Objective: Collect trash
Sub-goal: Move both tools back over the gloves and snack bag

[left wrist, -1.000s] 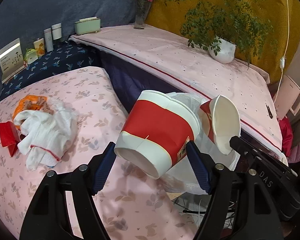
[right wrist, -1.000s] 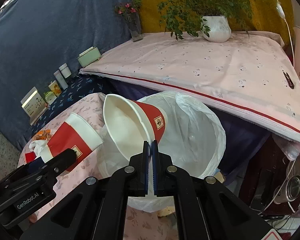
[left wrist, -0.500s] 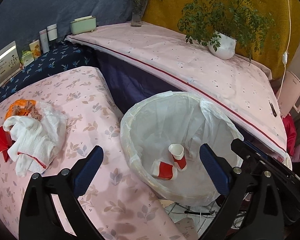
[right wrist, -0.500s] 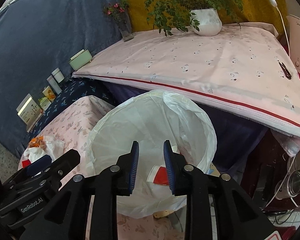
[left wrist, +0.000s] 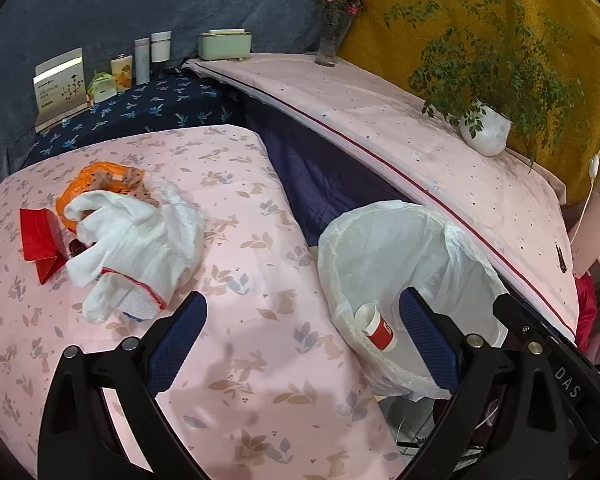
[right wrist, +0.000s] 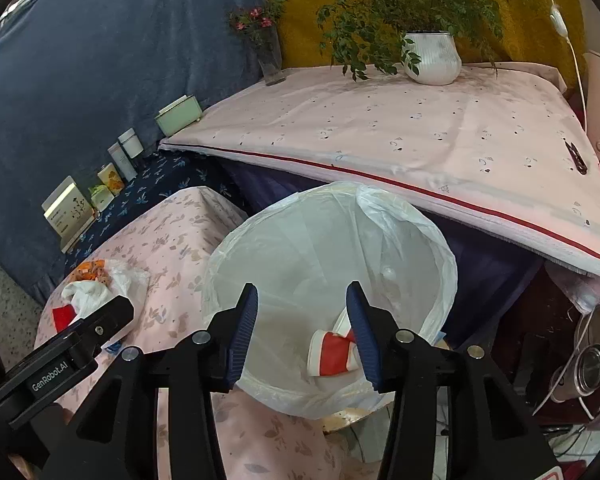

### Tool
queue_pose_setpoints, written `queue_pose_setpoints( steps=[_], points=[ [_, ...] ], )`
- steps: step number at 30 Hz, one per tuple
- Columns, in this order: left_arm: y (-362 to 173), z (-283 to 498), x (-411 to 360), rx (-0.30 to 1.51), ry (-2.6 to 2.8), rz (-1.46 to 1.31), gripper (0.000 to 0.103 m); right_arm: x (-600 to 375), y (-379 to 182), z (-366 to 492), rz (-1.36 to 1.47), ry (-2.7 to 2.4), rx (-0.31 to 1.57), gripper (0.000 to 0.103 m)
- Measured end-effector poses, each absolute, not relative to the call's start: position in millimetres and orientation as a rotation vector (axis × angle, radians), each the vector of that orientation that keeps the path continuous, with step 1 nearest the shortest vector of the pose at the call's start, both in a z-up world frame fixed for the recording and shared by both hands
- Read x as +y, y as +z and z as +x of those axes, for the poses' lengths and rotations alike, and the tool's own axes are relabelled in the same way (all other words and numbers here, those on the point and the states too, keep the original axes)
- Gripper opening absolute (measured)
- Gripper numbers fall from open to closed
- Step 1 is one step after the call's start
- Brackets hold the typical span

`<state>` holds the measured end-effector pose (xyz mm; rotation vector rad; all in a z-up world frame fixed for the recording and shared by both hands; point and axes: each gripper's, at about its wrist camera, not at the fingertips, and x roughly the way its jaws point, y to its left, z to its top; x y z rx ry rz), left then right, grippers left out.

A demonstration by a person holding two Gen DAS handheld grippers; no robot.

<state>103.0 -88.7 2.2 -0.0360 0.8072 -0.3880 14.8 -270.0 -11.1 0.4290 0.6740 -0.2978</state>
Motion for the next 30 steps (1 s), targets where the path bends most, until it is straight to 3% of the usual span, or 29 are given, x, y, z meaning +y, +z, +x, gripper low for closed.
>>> queue_pose_setpoints(
  steps=[16, 30],
  points=[
    [12.2, 99.5, -1.0, 0.79, -0.23, -0.108, 0.093, -192.3, 3.8, 26.1, 0.342, -0.159, 0.688, 0.054],
    [-4.2, 114.5, 84.1, 0.823, -0.065, -0.182, 0.093, -121.3, -0.3, 55.1, 0.284, -0.017, 0.736, 0.055]
  ],
)
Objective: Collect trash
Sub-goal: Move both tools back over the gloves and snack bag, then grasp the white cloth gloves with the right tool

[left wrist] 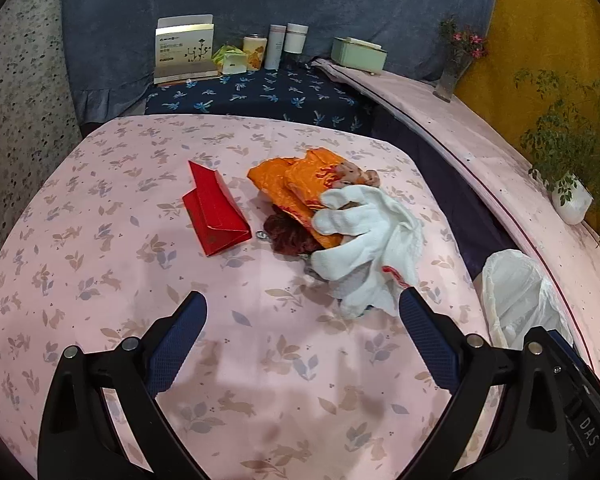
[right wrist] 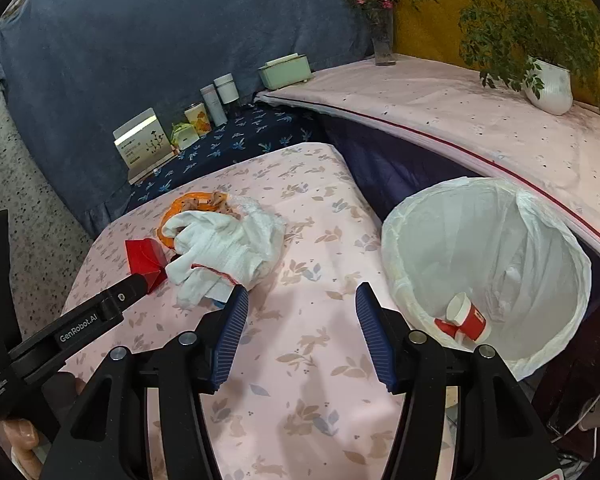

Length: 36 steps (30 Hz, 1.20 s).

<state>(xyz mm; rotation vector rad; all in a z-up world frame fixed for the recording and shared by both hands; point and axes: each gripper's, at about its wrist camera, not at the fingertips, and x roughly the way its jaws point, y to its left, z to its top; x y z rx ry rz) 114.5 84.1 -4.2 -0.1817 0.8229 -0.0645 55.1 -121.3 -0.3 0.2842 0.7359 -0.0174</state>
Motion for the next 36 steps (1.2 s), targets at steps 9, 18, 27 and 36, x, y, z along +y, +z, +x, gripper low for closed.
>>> queue_pose_setpoints(
  steps=[9, 18, 27, 36],
  points=[
    [-17.0, 135.0, 129.3, 0.841, 0.012, -0.231, 0.093, -85.8, -6.3, 85.4, 0.264, 0.034, 0.77, 0.055],
    [-24.6, 168.1, 158.4, 0.866, 0.049, -0.275, 0.093, -63.2, -14.8, 121.4, 0.265, 0.044, 0.793, 0.057],
    [-37.9, 203.3, 165.7, 0.894, 0.053, -0.301, 0.091, -50.4, -23.7, 151.6, 0.265, 0.026, 0.813, 0.057],
    [-54.9, 219.5, 168.4, 0.936, 0.014, -0.317, 0.057, -43.1, -35.3, 168.2, 0.264, 0.028, 0.826, 0.057]
  ],
)
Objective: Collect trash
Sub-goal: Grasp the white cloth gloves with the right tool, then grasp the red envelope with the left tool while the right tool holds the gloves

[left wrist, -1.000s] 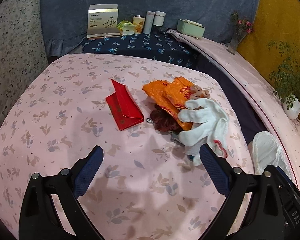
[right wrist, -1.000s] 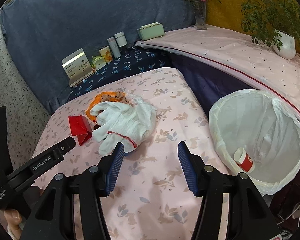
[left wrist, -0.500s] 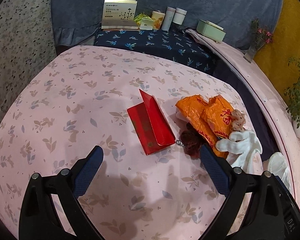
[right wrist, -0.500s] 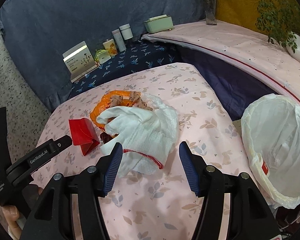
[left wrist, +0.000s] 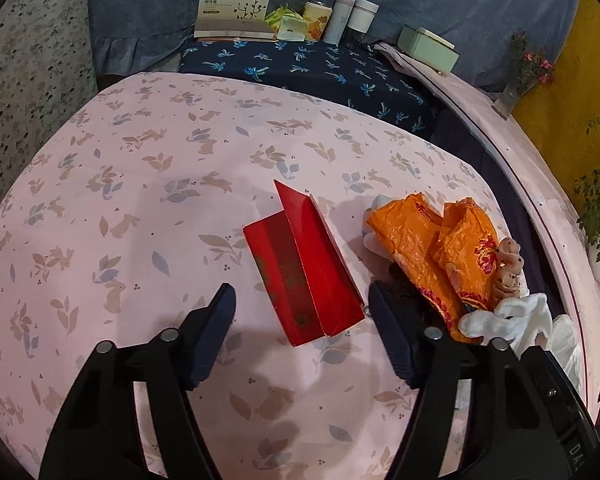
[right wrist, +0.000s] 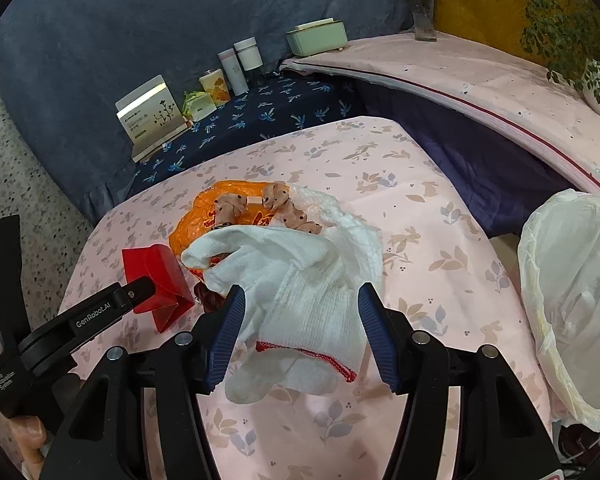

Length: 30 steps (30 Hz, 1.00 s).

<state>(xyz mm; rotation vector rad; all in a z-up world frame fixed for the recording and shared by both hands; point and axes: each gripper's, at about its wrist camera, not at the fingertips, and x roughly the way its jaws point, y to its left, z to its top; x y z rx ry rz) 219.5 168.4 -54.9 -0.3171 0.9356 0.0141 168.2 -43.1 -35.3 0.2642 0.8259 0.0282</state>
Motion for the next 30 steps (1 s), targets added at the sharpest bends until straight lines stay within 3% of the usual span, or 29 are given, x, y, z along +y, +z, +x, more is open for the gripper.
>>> queue_pose_setpoints(
  steps=[1, 3, 6, 7, 8, 10, 16, 30],
  points=[
    [-56.3, 220.0, 168.7, 0.94, 0.004, -0.323, 0.054, -41.5, -37.1, 169.0, 0.259, 0.029, 0.828, 0.057],
    [-57.9, 220.2, 168.7, 0.948, -0.008, -0.328, 0.036, -37.5, -40.1, 171.5, 0.25, 0.024, 0.832, 0.053],
    [-58.0, 218.1, 168.5, 0.949, -0.017, -0.322, 0.021, -35.7, -45.1, 172.7, 0.242, 0.028, 0.846, 0.036],
    [-57.5, 217.1, 168.2, 0.947, -0.019, -0.318, 0.017, -35.6, -46.1, 171.9, 0.243, 0.034, 0.849, 0.024],
    [-56.9, 215.7, 167.8, 0.945, -0.02, -0.313, 0.012, -35.5, -47.0, 171.6, 0.246, 0.04, 0.857, 0.02],
    [-53.9, 211.7, 166.3, 0.934, -0.021, -0.297, 0.008, -36.5, -45.7, 168.4, 0.244, 0.043, 0.851, 0.007],
    [-34.9, 197.7, 162.0, 0.889, -0.031, -0.283, 0.002, -45.2, -23.1, 154.8, 0.253, 0.05, 0.788, 0.005],
    [24.7, 164.4, 135.4, 0.792, -0.087, -0.248, 0.001, -82.4, 45.0, 120.4, 0.268, 0.026, 0.623, 0.005]
  ],
)
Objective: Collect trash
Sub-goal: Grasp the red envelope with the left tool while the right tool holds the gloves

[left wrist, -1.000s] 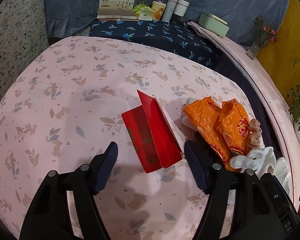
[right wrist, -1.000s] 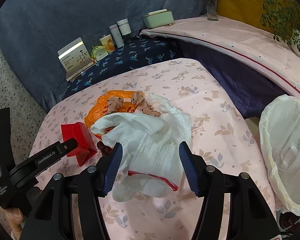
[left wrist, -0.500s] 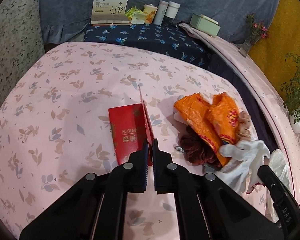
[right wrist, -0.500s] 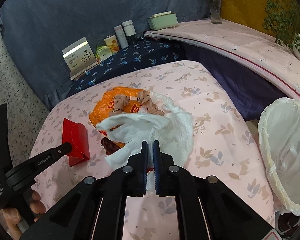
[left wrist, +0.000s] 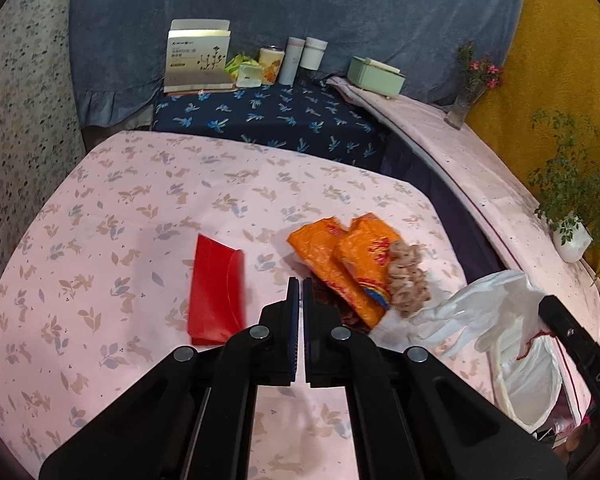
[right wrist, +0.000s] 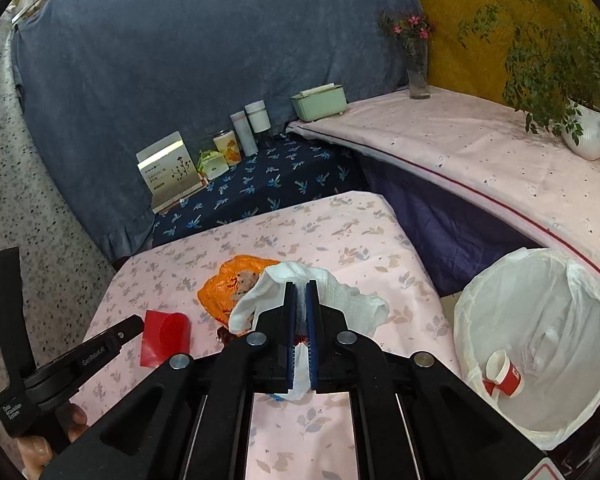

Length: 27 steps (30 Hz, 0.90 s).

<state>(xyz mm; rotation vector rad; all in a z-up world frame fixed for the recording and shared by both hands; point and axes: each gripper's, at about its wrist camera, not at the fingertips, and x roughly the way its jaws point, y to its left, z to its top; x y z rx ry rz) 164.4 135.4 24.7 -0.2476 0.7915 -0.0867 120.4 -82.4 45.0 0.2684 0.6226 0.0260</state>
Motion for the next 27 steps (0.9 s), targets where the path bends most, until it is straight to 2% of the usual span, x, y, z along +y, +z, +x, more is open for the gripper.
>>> queue_pose_setpoints(
  steps=[15, 20, 23, 25, 26, 27],
  points=[
    [76.4, 139.2, 18.9, 0.738, -0.285, -0.132, 0.001, -174.2, 91.5, 84.8, 0.301, -0.109, 0.508, 0.005],
    [74.8, 131.7, -11.6, 0.746, -0.329, -0.115, 0.002, -209.8, 87.3, 72.8, 0.337, -0.163, 0.513, 0.005],
    [68.4, 133.4, -3.8, 0.748, -0.28, -0.12, 0.006, -222.1, 83.7, 68.2, 0.348, -0.179, 0.52, 0.005],
    [59.6, 139.9, 13.0, 0.764, -0.222, -0.128, 0.03, -225.2, 82.4, 66.9, 0.354, -0.178, 0.521, 0.005],
    [54.9, 143.0, 24.9, 0.768, -0.186, -0.141, 0.057, -224.6, 81.7, 67.4, 0.354, -0.175, 0.521, 0.005],
    [49.7, 145.5, 39.6, 0.759, -0.136, -0.152, 0.07, -224.5, 81.2, 68.8, 0.353, -0.167, 0.52, 0.005]
  ],
)
